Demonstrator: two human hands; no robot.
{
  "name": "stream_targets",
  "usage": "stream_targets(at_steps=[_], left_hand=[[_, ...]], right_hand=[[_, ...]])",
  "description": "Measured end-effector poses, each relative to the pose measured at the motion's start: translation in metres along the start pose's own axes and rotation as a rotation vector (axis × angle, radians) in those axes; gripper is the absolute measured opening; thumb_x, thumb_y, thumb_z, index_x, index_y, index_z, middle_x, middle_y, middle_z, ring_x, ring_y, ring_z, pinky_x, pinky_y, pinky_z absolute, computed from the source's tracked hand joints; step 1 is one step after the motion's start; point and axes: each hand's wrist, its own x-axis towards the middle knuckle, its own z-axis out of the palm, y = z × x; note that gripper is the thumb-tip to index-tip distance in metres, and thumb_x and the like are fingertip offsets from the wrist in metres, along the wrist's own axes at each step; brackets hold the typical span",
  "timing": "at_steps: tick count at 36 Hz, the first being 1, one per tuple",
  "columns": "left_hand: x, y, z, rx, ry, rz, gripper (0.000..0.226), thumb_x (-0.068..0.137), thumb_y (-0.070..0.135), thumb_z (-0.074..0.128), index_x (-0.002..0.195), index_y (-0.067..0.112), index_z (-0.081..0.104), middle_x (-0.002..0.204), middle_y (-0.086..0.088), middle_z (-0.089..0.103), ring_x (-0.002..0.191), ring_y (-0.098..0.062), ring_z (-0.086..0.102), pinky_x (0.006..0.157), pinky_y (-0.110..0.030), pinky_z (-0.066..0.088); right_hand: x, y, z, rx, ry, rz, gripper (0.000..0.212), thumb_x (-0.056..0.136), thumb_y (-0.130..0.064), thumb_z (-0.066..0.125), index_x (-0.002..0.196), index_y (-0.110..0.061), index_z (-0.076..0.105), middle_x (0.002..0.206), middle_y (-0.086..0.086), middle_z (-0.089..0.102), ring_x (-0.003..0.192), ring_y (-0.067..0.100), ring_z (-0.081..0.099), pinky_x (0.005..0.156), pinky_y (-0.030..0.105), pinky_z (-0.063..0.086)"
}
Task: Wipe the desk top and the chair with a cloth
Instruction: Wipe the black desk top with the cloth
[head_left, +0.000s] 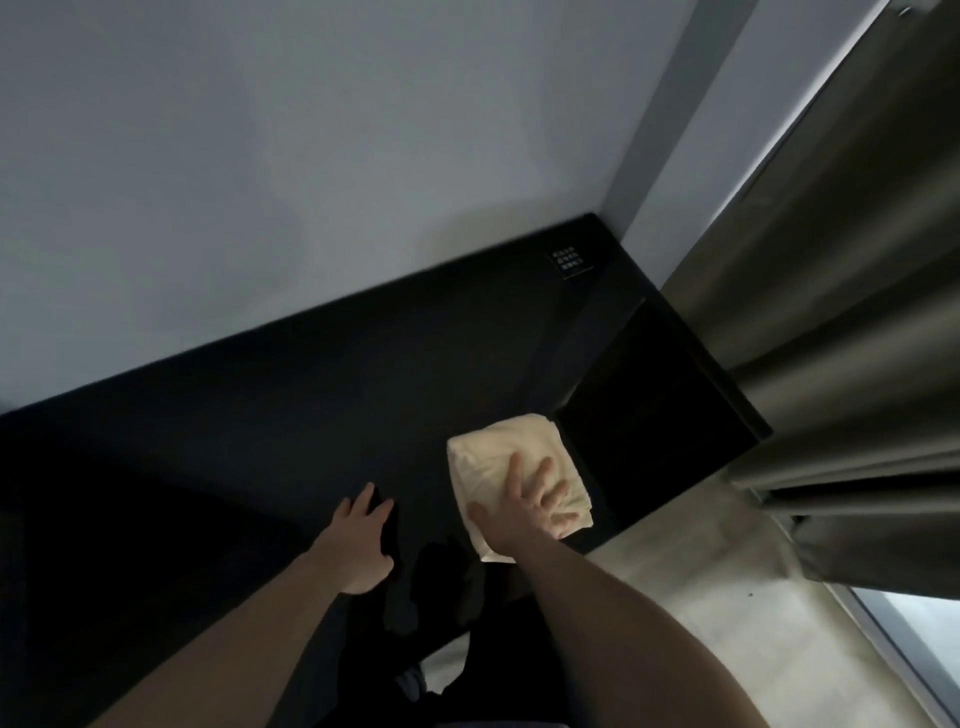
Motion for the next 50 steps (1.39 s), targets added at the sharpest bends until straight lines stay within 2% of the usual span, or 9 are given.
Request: stream_targets(at_steps=[7,13,17,20,31,37,43,46,50], left_hand=[[0.018,0.041,-0.008,-0.153,0.049,-0.014,0.085,0.096,0.031,0.06,0.163,0.033,0.007,0.168,0.001,-0.019,0.156,-0.033,-0.007,0.124,-0.045,0.016],[0.048,0.096,-0.004,-0.182,0.069,-0.052,0.098,0.091,0.033,0.068,0.162,0.034,-0.001,0.167,0.003,-0.025,0.155,-0.031,-0.014,0.124,-0.048,0.019],[0.075,0.144,0.006,-0.161,0.077,-0.075,0.115,0.084,0.048,0.075,0.161,0.037,-0.009,0.164,0.003,-0.032,0.153,-0.034,-0.022,0.122,-0.059,0.019],[0.095,0.192,0.014,-0.139,0.108,-0.109,0.121,0.079,0.057,0.076,0.159,0.04,-0.014,0.161,0.002,-0.037,0.15,-0.036,-0.029,0.12,-0.068,0.011],[0.142,0.312,0.016,-0.125,0.172,-0.12,0.117,0.083,0.056,0.074,0.158,0.041,-0.014,0.161,0.005,-0.038,0.149,-0.038,-0.031,0.118,-0.071,0.006],[0.142,0.316,0.012,-0.133,0.167,-0.143,0.117,0.086,0.036,0.078,0.159,0.041,-0.013,0.162,0.005,-0.037,0.15,-0.037,-0.029,0.121,-0.067,0.007],[0.117,0.285,0.026,-0.159,0.199,-0.204,0.119,0.085,0.024,0.078,0.159,0.039,-0.014,0.163,0.006,-0.035,0.152,-0.034,-0.026,0.122,-0.064,0.008],[0.102,0.264,0.035,-0.189,0.199,-0.254,0.12,0.084,0.022,0.077,0.158,0.039,-0.015,0.162,0.006,-0.036,0.151,-0.035,-0.026,0.121,-0.065,0.009],[0.082,0.237,0.046,-0.198,0.188,-0.294,0.118,0.085,0.02,0.075,0.158,0.037,-0.016,0.163,0.003,-0.035,0.152,-0.037,-0.025,0.121,-0.065,0.011]], right_hand=[[0.022,0.023,-0.025,-0.021,-0.005,-0.051,0.102,0.094,-0.072,0.047,0.158,-0.039,-0.025,0.16,0.01,-0.045,0.148,0.048,-0.034,0.116,0.074,-0.011],[0.063,0.071,-0.068,-0.169,0.01,-0.114,0.093,0.095,-0.075,0.036,0.158,-0.042,-0.024,0.162,0.006,-0.043,0.15,0.045,-0.031,0.114,0.077,-0.013],[0.098,0.11,-0.104,-0.232,0.021,-0.172,0.089,0.096,-0.076,0.029,0.157,-0.043,-0.027,0.162,0.005,-0.043,0.15,0.044,-0.034,0.113,0.076,-0.017],[0.132,0.143,-0.134,-0.267,0.027,-0.21,0.09,0.095,-0.079,0.026,0.155,-0.043,-0.03,0.161,0.005,-0.045,0.149,0.044,-0.035,0.113,0.076,-0.016],[0.221,0.209,-0.233,-0.299,0.071,-0.265,0.086,0.096,-0.079,0.023,0.153,-0.047,-0.032,0.161,0.002,-0.045,0.15,0.043,-0.032,0.115,0.076,-0.013],[0.253,0.223,-0.262,-0.325,0.114,-0.257,0.091,0.092,-0.085,0.024,0.151,-0.046,-0.034,0.163,0.007,-0.04,0.152,0.046,-0.026,0.116,0.076,-0.005],[0.254,0.215,-0.266,-0.462,0.235,-0.332,0.101,0.093,-0.08,0.032,0.163,-0.024,-0.017,0.168,0.024,-0.02,0.153,0.053,-0.01,0.118,0.075,0.0],[0.256,0.21,-0.256,-0.437,0.194,-0.36,0.098,0.096,-0.076,0.032,0.154,-0.035,-0.035,0.166,0.019,-0.03,0.153,0.054,-0.014,0.118,0.075,-0.002],[0.244,0.206,-0.242,-0.394,0.178,-0.341,0.09,0.099,-0.07,0.035,0.159,-0.038,-0.024,0.166,0.018,-0.031,0.152,0.054,-0.017,0.12,0.072,-0.003]])
